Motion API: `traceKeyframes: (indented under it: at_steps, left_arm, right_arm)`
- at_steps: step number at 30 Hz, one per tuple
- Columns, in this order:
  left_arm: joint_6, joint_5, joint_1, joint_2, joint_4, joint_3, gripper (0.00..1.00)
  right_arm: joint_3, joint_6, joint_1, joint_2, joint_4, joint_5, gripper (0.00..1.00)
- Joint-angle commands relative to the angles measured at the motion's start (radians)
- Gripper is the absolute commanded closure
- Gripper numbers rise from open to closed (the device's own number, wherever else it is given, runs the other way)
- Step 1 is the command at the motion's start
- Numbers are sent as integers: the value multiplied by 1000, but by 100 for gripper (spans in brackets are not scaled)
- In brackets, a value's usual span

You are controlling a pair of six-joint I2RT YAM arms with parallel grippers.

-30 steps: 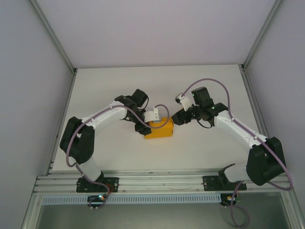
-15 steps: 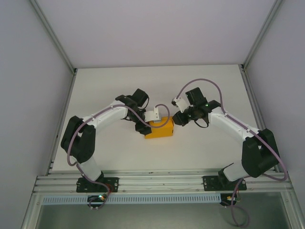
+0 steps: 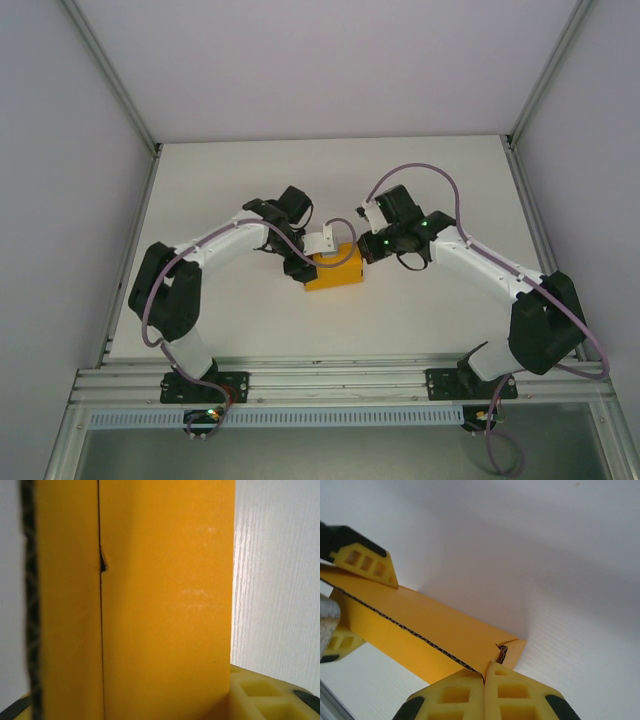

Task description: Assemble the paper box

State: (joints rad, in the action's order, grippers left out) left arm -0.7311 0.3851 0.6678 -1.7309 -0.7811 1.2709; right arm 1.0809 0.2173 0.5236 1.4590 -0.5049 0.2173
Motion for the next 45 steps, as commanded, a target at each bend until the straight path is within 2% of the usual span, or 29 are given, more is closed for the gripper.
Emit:
traceKeyframes:
  at_steps: [1, 4, 9, 19, 24, 27, 28, 29, 34, 40, 42, 45]
  left_arm:
    - [31, -7, 10, -23, 32, 32, 53]
    - [34, -12, 11, -23, 33, 31, 53]
    - [40, -20, 14, -19, 46, 27, 52]
    - [55, -31, 16, -12, 58, 22, 47]
    - [80, -33, 16, 17, 75, 13, 34]
    - [98, -37, 21, 44, 82, 5, 13]
    - [109, -40, 22, 56, 87, -1, 2]
    - [121, -45, 24, 73, 94, -10, 0]
    - [261, -127, 47, 202, 196, -87, 0]
    - [608, -356, 86, 407, 277, -234, 0]
    - [698, -381, 104, 460, 279, -278, 0]
    - [713, -403, 131, 485, 339, -336, 0]
  right_arm:
    - [-33, 228, 26, -48, 35, -37, 100]
    - [-55, 280, 42, -57, 37, -153, 100]
    - [-115, 297, 58, -91, 101, -161, 100]
    - [-254, 131, 148, -137, 246, -309, 100]
    - [-233, 143, 178, -115, 219, -391, 100]
    - [-216, 165, 204, -92, 198, -463, 100]
    - [-208, 182, 210, -88, 183, -483, 100]
    - [-199, 197, 214, -83, 167, -497, 100]
    - [-193, 232, 234, -77, 157, -541, 100]
    - [-188, 262, 243, -69, 147, -547, 100]
    - [-185, 275, 249, -69, 142, -539, 100]
    - [-192, 280, 257, -69, 143, -529, 100]
